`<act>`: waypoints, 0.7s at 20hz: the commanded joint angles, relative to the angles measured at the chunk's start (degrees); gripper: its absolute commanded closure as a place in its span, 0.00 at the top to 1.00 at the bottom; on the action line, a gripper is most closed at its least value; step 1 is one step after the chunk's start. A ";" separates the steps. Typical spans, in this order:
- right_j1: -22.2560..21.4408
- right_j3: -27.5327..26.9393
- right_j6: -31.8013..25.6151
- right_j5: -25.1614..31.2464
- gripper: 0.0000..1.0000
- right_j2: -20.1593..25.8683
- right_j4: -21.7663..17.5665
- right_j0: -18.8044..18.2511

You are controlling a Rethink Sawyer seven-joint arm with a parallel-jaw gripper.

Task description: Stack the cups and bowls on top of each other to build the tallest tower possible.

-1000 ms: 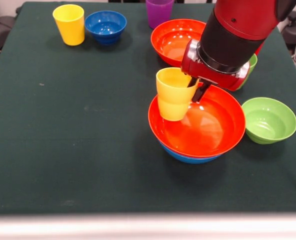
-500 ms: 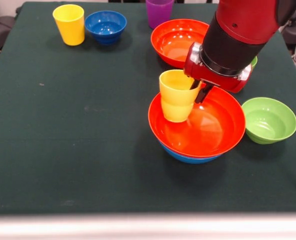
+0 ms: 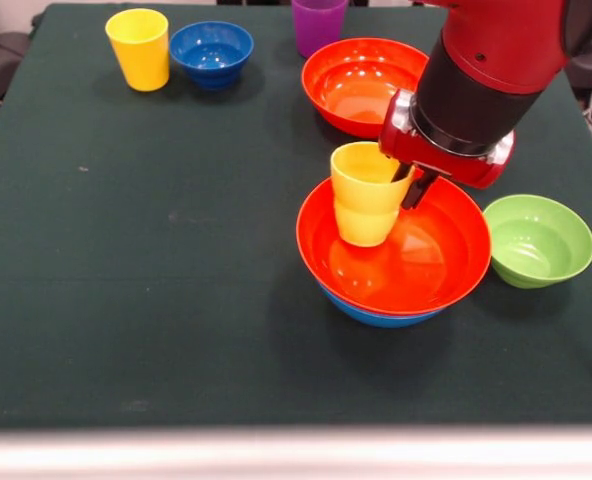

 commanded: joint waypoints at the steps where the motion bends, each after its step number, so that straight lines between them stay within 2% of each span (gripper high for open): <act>1: 1.59 -2.44 5.36 -0.32 0.00 3.87 0.42 0.72; 6: 2.30 -3.06 5.14 -1.71 0.00 4.26 0.57 0.54; 11: 4.49 -7.38 4.44 -0.28 0.00 4.39 0.43 0.38; 14: 4.83 -7.66 4.70 -0.19 0.00 4.37 0.63 0.45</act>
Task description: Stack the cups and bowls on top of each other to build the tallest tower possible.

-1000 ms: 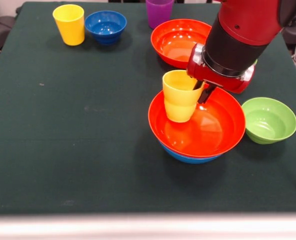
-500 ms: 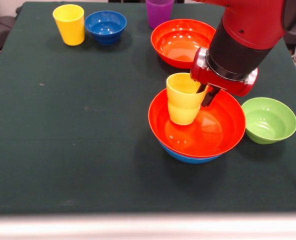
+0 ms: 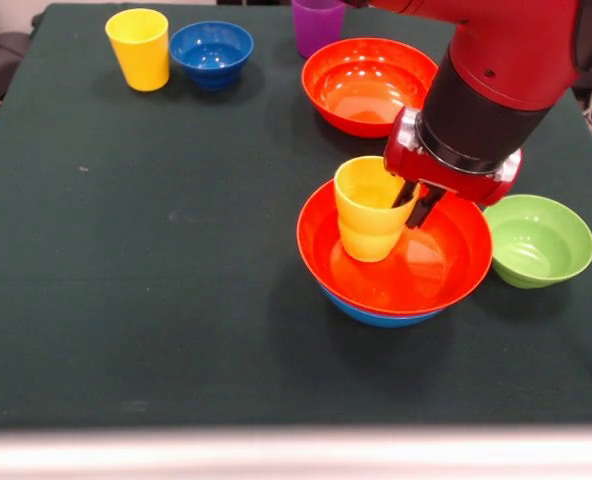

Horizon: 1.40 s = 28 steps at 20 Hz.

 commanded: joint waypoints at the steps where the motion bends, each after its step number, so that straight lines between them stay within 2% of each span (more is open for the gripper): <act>1: 2.03 -2.06 4.88 -0.83 0.00 4.51 0.74 0.47; 12: 3.14 -3.60 5.56 0.14 0.00 4.25 1.37 0.67; 20: 2.50 -1.68 4.70 -1.09 0.00 4.62 1.62 0.66; 21: 2.44 -1.54 4.35 -1.43 1.00 4.79 1.66 0.57; 25: 2.16 -1.14 2.36 -1.43 1.00 5.51 1.86 0.30; 28: 2.46 -2.19 4.22 1.38 1.00 4.11 2.01 0.81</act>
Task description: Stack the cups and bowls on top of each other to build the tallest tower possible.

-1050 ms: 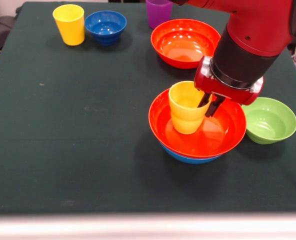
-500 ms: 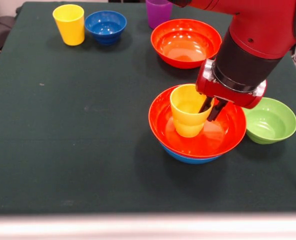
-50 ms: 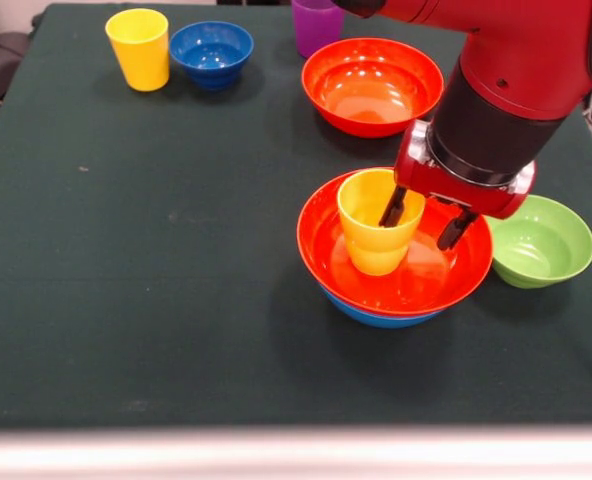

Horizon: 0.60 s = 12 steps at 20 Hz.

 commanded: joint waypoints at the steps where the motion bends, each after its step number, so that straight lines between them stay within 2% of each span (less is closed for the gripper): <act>1: 0.74 0.86 5.20 2.42 1.00 3.75 0.64 0.92; 6: 0.40 2.00 5.89 1.84 1.00 3.40 1.39 0.73; 12: 0.86 -0.01 5.09 4.11 1.00 3.28 2.16 0.27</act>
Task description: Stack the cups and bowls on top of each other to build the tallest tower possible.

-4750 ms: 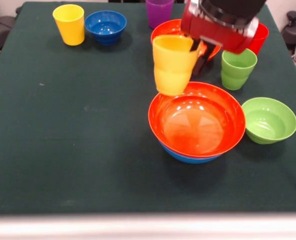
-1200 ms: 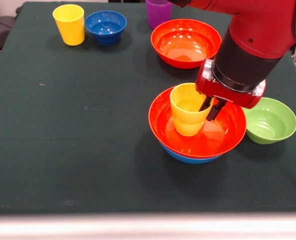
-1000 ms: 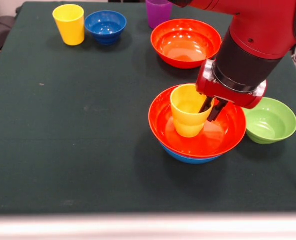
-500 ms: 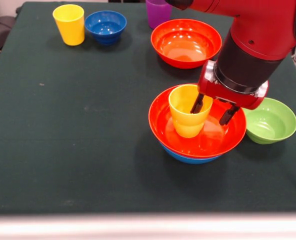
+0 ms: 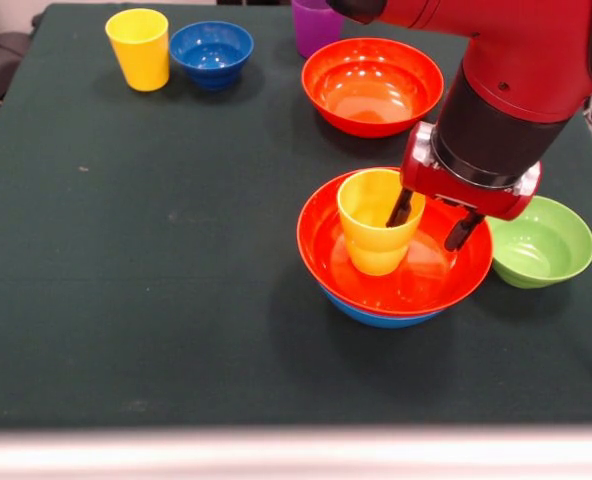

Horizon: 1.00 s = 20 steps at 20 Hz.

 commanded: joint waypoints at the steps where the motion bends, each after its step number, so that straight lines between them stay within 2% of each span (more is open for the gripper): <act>1: 0.70 -0.75 5.02 4.79 1.00 3.24 0.67 0.23; 5: 0.29 -1.05 4.24 5.73 1.00 2.90 0.84 0.01; 9: -1.66 1.26 4.30 6.11 1.00 2.23 1.15 0.72; 10: -1.40 -0.53 4.22 7.84 1.00 1.91 1.29 0.53; 13: -4.29 3.93 4.37 6.72 1.00 1.40 1.49 1.31; 20: -5.68 5.67 4.21 6.73 1.00 0.50 1.07 1.59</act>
